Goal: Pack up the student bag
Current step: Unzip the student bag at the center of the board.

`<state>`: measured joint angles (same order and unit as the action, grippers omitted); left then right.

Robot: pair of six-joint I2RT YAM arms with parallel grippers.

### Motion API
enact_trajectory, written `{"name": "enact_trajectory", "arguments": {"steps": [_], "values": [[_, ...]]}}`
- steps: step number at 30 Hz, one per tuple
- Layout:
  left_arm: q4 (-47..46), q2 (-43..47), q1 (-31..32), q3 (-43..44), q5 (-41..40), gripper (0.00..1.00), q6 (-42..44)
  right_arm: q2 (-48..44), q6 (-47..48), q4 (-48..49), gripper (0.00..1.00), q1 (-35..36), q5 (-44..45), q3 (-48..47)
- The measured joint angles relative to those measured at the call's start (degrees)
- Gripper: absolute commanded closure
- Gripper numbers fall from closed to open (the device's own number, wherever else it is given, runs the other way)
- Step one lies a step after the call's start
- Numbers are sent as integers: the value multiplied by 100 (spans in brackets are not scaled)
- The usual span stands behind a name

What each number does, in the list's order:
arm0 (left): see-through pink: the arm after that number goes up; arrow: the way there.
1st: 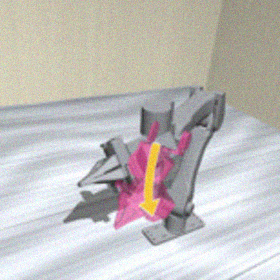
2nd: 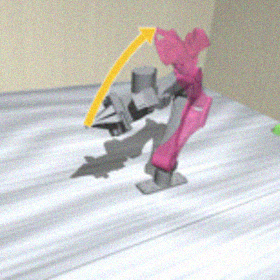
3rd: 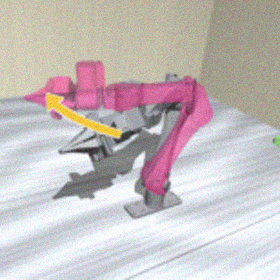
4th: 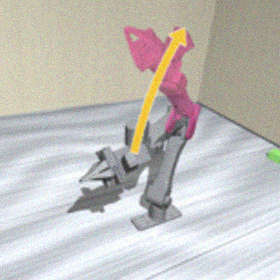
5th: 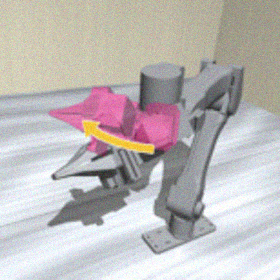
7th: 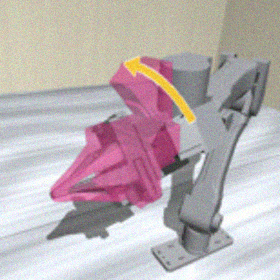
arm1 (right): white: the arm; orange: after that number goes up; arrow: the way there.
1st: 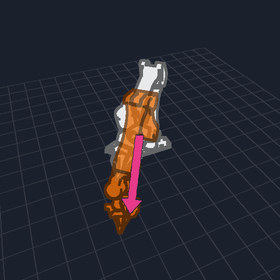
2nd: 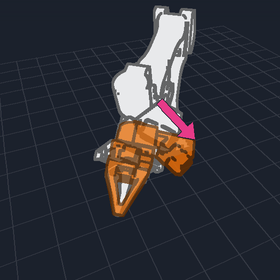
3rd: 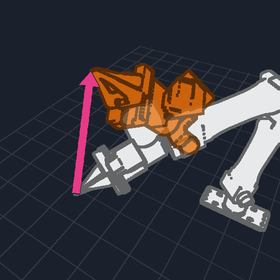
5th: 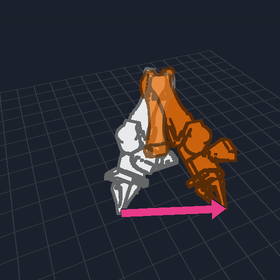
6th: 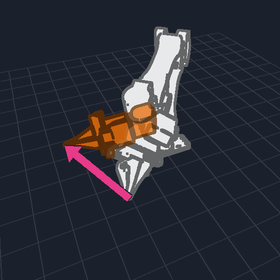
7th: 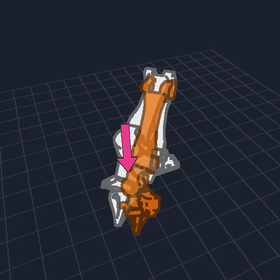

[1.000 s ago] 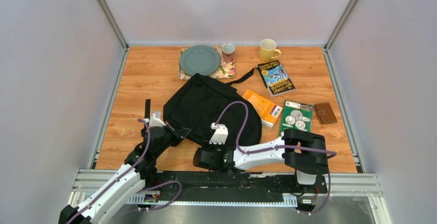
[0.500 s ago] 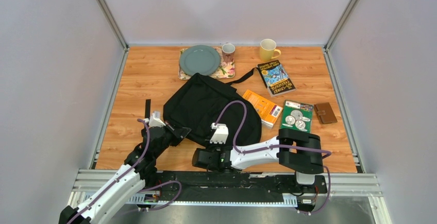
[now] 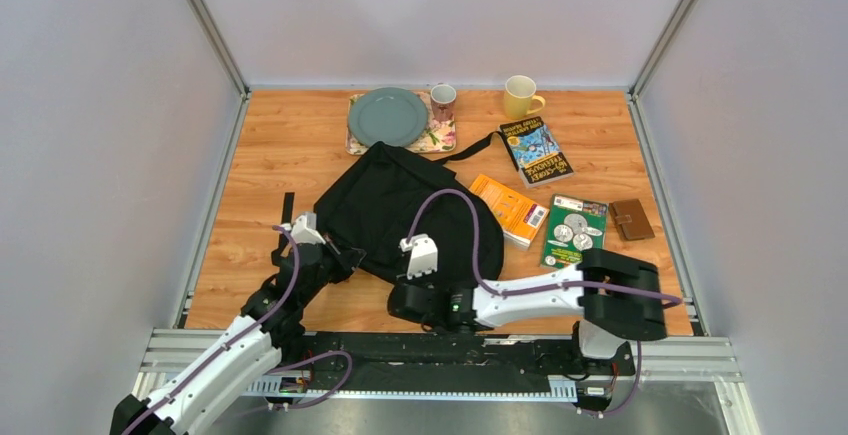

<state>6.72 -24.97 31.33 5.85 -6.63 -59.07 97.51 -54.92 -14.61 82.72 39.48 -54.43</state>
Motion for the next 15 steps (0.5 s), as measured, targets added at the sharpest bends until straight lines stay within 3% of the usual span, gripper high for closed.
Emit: {"name": "enact_trajectory", "arguments": {"steps": [6,13,14,15], "values": [[439,-575,57,632,-212,100,977,-1211,1049,564,100,-160,-940,968],[820,-883,-208,973,-328,100,1585,-1770,1679,398,100,-267,-1840,1316],[894,-883,-334,988,-289,90,1648,-1849,1740,328,100,-286,-1971,1349],[966,-883,-476,1001,-236,55,1727,-1906,1792,271,100,-310,-2083,1362]]}}
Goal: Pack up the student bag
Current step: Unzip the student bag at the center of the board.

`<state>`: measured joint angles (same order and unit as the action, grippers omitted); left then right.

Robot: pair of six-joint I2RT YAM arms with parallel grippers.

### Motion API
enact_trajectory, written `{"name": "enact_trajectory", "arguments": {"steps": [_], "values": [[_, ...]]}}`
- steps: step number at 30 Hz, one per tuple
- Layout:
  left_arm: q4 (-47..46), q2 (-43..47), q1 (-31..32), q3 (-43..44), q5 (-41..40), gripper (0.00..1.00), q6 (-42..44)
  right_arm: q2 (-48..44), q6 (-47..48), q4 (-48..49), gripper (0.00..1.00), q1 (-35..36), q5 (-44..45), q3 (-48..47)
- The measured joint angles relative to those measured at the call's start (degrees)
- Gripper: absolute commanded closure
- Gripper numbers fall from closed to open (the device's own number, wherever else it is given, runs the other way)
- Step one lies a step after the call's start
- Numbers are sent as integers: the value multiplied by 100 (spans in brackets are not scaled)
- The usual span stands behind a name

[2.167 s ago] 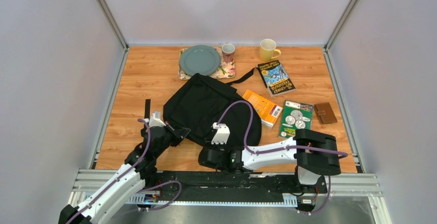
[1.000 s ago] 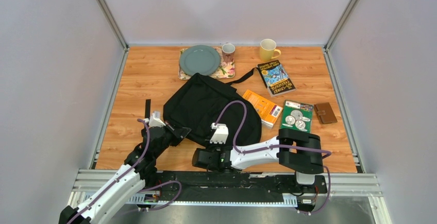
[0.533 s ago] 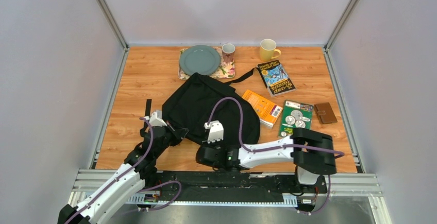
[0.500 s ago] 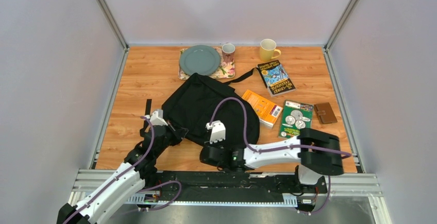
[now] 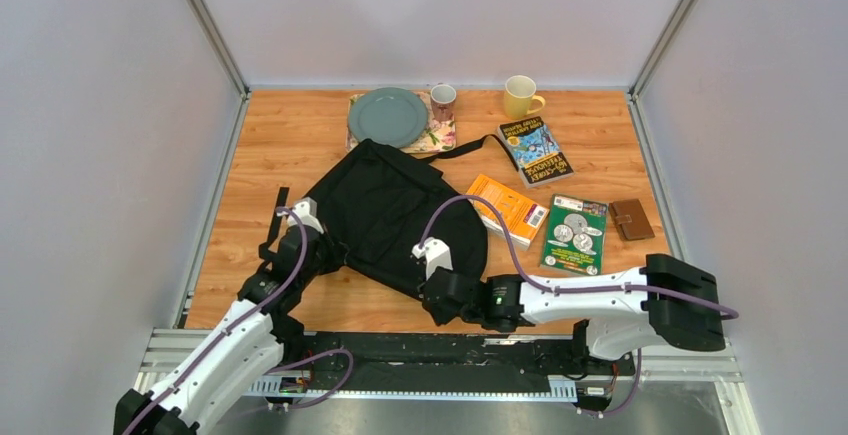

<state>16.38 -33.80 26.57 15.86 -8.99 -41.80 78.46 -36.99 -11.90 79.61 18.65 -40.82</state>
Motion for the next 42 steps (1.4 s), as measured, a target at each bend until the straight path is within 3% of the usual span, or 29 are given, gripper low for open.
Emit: {"name": "enact_trajectory", "arguments": {"steps": [1,2,3,12,19,25,34,37,38,40,41,42], "values": [[85,-2,-105,28,50,35,74,-63,59,-74,100,-46,-142,0],[175,-17,-179,72,129,21,173,-98,98,-105,100,-81,-236,-9],[269,-37,-229,127,181,19,247,-111,129,-184,100,-131,-339,-44],[1220,105,-352,1021,1217,18,-450,-90,-306,-1095,100,-603,-1224,-909],[1261,1158,-229,-214,1969,18,-1349,-22,-562,-761,100,-603,-1574,-577],[1471,1517,-26,-306,2100,18,-1784,210,-498,-710,100,-592,-1751,-728],[809,1279,299,-691,2074,17,-2396,433,-546,-275,100,-579,-2151,-870],[704,1086,466,-693,2046,26,-2450,505,-542,-85,100,-527,-2243,-870],[640,1067,492,-699,2044,35,-2485,531,-540,-39,100,-494,-2262,-870],[551,1067,503,-706,1985,58,-2503,581,-518,44,100,-420,-2354,-870],[551,1073,503,-706,1926,79,-2522,601,-509,55,100,-393,-2385,-870],[568,1084,503,-704,1858,91,-2524,614,-496,57,100,-376,-2406,-870]]}}
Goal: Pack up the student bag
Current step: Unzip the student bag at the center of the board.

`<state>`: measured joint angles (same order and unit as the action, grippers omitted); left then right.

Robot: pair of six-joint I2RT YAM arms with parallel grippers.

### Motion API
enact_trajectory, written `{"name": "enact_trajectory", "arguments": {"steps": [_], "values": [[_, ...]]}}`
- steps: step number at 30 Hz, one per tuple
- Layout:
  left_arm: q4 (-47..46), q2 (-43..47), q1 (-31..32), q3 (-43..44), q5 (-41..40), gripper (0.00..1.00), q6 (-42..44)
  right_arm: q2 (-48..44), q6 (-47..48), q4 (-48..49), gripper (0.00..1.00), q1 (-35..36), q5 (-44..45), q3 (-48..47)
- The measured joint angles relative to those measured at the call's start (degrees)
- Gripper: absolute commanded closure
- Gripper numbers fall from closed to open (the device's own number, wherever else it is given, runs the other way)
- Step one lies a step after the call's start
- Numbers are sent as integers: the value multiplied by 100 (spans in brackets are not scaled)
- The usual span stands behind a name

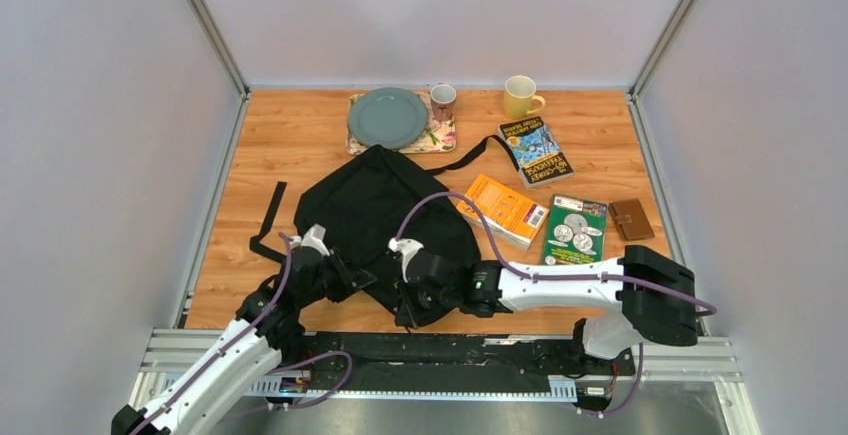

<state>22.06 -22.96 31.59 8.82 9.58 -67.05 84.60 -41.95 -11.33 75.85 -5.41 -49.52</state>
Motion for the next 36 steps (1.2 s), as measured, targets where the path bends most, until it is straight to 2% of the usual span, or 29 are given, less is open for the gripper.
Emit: {"name": "enact_trajectory", "arguments": {"steps": [1,7,12,16,22,26,36], "values": [[33,26,0,0,-85,100,42,15,15,-9,100,15,-15,0],[472,227,35,184,-391,100,251,-7,205,-192,100,22,186,-17],[1005,251,66,509,-625,100,557,-415,376,-385,100,-162,372,94],[1137,236,68,656,-739,100,798,-960,656,-551,100,-595,109,352],[1167,-17,72,809,-684,100,1152,-1032,1550,-883,100,-935,-726,350],[1294,-157,98,966,-640,100,1445,-704,2218,-1340,100,-992,-1204,-2],[1631,-691,98,1650,-562,100,2409,-396,2798,-2494,100,-1102,-1228,-1032]]}}
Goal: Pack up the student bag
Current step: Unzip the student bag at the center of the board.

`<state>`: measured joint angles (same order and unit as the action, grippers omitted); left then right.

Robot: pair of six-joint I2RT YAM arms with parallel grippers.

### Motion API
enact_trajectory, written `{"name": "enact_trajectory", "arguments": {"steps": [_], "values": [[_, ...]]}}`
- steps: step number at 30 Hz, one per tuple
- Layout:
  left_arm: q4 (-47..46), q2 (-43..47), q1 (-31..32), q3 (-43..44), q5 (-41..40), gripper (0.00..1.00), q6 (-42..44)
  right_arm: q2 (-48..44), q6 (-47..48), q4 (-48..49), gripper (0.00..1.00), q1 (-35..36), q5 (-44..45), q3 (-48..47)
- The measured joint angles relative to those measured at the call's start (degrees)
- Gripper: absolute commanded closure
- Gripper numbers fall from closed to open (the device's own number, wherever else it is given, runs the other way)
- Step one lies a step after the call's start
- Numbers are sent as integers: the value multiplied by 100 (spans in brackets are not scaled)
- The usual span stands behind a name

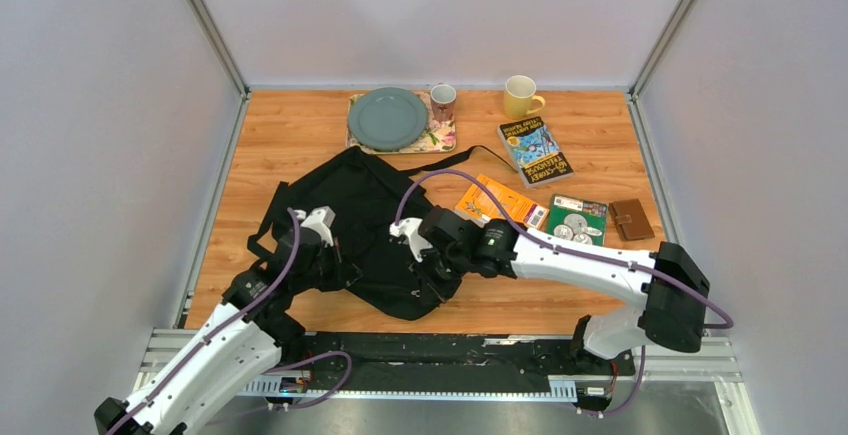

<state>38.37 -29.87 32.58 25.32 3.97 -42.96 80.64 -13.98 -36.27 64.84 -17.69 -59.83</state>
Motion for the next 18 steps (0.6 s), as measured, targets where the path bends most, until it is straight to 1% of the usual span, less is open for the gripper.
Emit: {"name": "enact_trajectory", "arguments": {"steps": [6,7,8,9,10,12,13,18], "values": [[120,-79,0,127,31,100,448,560,208,-409,100,-87,4,-323],[129,-83,0,127,42,88,476,636,208,-437,100,-133,-4,-321],[131,-96,0,127,52,79,481,673,208,-455,100,-173,-7,-321],[131,-109,-2,127,57,68,479,697,205,-470,100,-234,-42,-319],[146,-125,-2,127,59,42,472,702,203,-476,100,-284,-79,-317],[227,-105,-15,127,31,23,474,675,131,-490,100,-352,-153,-304],[361,-46,-24,138,-13,20,398,658,74,-533,100,-367,-162,-291],[564,535,-59,133,35,20,-247,514,-643,-358,100,-400,-173,2]]}}
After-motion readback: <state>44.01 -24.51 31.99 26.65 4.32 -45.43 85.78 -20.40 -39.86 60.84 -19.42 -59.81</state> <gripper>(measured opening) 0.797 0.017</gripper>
